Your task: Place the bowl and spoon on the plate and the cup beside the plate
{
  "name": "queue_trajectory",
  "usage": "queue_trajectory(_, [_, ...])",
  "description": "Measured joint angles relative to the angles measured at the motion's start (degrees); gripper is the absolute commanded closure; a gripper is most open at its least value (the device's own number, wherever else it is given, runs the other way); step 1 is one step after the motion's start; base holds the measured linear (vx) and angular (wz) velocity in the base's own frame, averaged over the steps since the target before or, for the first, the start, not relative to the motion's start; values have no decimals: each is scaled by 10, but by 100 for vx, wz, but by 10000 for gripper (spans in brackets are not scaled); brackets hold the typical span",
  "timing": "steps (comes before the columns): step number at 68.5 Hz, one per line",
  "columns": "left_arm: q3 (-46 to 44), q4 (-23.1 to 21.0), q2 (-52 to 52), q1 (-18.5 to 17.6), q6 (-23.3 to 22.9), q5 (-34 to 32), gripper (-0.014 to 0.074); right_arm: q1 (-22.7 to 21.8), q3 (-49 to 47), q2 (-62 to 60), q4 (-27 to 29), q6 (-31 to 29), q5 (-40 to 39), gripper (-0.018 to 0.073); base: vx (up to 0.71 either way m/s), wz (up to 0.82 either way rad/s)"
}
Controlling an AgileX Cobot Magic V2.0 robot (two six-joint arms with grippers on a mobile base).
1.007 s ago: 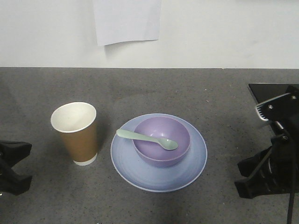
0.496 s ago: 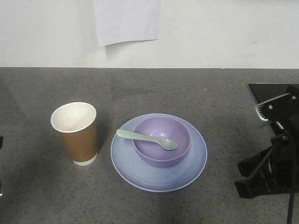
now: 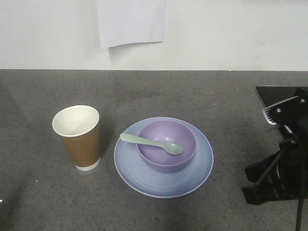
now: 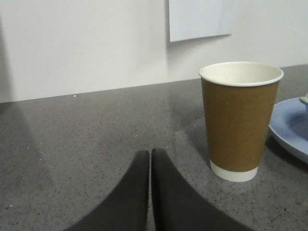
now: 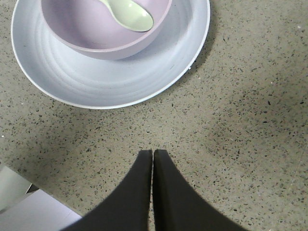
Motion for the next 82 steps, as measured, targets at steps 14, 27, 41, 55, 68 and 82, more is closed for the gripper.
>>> queue_trajectory(14, [34, -6, -57, 3, 0, -20, 604, 0, 0, 0, 0, 0, 0, 568, 0, 0])
queue_trajectory(27, [35, -6, -62, 4, 0, -24, 604, 0, 0, 0, 0, 0, -1, 568, 0, 0])
queue_trajectory(41, [36, -6, -62, 34, 0, -24, 604, 0, 0, 0, 0, 0, -1, 568, 0, 0])
queue_trajectory(55, [36, -6, -62, 35, 0, -18, 604, 0, 0, 0, 0, 0, 0, 568, 0, 0])
queue_trajectory(68, [36, -6, -62, 35, 0, -10, 604, 0, 0, 0, 0, 0, 0, 568, 0, 0])
queue_trajectory(82, [36, -6, -62, 35, 0, -10, 604, 0, 0, 0, 0, 0, 0, 568, 0, 0])
